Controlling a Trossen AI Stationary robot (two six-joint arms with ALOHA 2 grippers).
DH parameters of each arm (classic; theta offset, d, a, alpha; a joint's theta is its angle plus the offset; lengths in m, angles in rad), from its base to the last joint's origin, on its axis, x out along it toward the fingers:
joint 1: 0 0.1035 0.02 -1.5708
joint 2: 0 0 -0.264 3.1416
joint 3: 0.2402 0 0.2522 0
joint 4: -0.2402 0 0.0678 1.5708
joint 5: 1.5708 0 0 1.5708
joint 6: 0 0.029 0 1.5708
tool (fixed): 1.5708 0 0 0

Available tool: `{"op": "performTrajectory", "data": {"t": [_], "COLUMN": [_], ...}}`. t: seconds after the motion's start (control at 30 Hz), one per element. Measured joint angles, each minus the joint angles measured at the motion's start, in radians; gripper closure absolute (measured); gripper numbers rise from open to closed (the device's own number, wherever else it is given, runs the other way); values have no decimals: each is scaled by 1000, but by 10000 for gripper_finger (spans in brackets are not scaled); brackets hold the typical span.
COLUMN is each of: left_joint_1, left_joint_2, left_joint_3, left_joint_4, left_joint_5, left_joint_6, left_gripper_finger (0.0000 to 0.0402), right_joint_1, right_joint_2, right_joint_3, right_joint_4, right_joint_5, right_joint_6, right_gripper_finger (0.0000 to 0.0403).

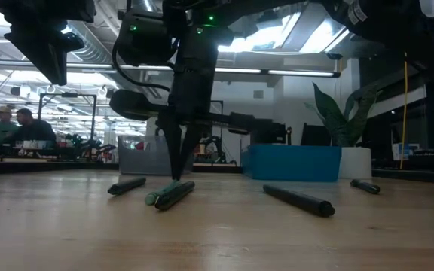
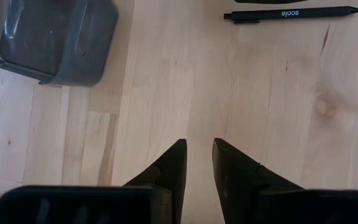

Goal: Sort pens & pencils
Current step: Put the light blue pencil into the blue bin

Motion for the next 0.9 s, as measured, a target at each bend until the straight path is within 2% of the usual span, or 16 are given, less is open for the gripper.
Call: {"op": "performTrajectory", "data": {"t": [0.17, 0.9], "left_joint_1": [0, 0], "left_joint_2": [0, 0], "left_joint_3": [0, 0], "left_joint_4": [0, 10], "left_joint_5": [0, 0], "left_joint_6": [0, 3], "left_gripper_finger": [329, 329], "right_joint_1": [-5, -9], "right_joint_2": [-1, -4], "right_joint_3": [0, 2], "right_joint_4": [12, 17], "right_joint_5": [-2, -5], "right_joint_6": [-24, -74], "right_gripper_finger": [395, 308]}}
